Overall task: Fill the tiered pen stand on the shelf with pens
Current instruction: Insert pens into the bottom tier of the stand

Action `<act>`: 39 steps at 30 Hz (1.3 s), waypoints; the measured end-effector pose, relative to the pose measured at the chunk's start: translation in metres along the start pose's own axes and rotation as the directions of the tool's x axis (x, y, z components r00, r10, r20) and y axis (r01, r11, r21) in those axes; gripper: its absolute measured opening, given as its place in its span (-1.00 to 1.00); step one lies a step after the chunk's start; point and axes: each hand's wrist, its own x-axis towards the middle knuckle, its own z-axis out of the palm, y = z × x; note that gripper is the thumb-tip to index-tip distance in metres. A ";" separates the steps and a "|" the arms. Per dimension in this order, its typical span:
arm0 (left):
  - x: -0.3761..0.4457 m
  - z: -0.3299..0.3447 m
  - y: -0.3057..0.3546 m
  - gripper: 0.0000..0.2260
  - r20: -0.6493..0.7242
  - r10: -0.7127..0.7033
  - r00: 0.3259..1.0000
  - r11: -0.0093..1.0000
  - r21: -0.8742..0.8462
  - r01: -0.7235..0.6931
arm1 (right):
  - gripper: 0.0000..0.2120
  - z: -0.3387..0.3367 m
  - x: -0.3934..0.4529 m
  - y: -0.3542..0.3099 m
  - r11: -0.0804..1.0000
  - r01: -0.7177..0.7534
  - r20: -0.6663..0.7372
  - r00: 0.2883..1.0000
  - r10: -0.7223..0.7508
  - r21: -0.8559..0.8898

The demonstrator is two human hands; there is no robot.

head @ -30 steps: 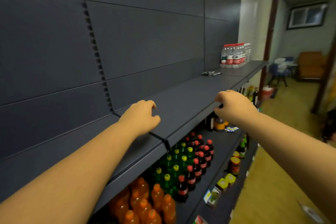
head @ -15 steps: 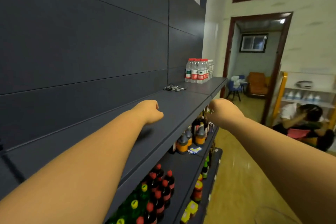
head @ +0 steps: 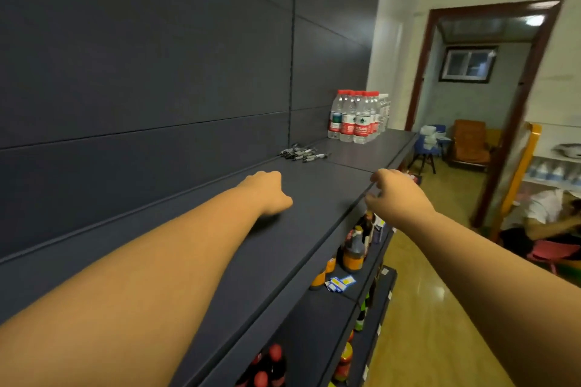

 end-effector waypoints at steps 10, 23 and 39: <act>0.117 0.020 0.063 -0.49 0.020 -0.204 0.979 0.978 0.037 0.203 | -0.59 0.042 0.141 0.083 0.973 0.230 0.060 0.971 -0.230 0.018; 0.250 0.049 0.098 -0.47 -0.027 -0.364 0.931 0.925 0.106 0.364 | -0.57 0.105 0.312 0.136 0.926 0.372 0.195 0.906 -0.376 0.057; 0.383 0.055 0.113 -0.33 0.049 -0.382 0.923 0.881 0.321 0.348 | -0.59 0.152 0.464 0.113 0.811 0.585 0.198 0.792 -0.577 0.022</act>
